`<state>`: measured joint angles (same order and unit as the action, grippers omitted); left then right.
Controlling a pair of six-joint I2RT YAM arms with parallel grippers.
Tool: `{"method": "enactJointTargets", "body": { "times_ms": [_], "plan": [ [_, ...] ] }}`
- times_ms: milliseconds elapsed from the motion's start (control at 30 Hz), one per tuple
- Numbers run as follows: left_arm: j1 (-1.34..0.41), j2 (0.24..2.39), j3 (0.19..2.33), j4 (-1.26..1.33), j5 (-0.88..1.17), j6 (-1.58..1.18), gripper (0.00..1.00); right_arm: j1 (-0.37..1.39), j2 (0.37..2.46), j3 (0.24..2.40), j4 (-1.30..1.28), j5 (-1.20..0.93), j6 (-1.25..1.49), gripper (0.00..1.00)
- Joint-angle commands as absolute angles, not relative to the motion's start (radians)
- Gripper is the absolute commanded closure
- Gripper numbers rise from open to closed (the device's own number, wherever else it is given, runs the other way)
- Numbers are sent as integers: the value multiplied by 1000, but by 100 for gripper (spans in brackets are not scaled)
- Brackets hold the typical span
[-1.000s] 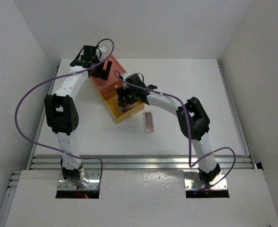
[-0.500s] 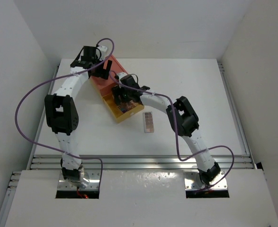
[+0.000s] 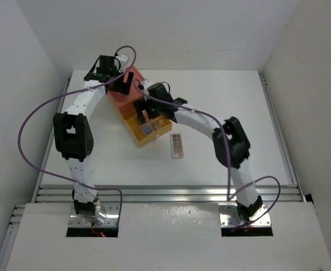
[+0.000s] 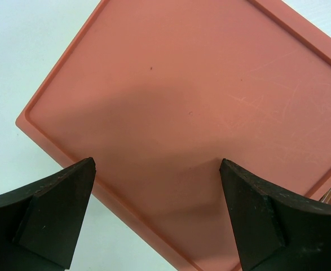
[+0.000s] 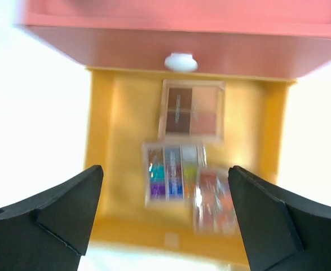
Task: Organize the makeup
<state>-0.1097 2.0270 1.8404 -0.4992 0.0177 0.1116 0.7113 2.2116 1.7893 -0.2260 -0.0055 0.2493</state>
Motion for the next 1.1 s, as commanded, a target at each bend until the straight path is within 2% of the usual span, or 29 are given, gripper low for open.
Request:
{"method": "enactJointTargets", "body": {
  "times_ms": [0,33,67,133,267,533,667,867,1067],
  "plan": [
    [-106,2014,1802,-540,31,118,1,722,1948,1634,-253,75,248,7],
    [-106,2014,1802,-540,31,118,1,723,1857,1593,-268,166,271,7],
    [-106,2014,1802,-540,41,118,1,721,1830,1471,-285,198,288,7],
    [-106,2005,1802,-540,54,118,1,724,1752,1361,-317,286,353,7],
    [-106,2005,1802,-540,64,118,1,723,1750,1255,-403,313,416,7],
    [-106,1974,1770,-540,83,118,1,710,1890,1299,-499,265,457,9],
    [-106,1954,1752,-540,83,118,1,696,1931,1299,-500,250,472,15],
    [-106,1936,1733,-540,83,118,1,670,1985,1263,-453,130,463,31],
    [-106,1927,1733,-540,83,118,1,647,1999,1246,-468,101,480,32]
  ]
}}
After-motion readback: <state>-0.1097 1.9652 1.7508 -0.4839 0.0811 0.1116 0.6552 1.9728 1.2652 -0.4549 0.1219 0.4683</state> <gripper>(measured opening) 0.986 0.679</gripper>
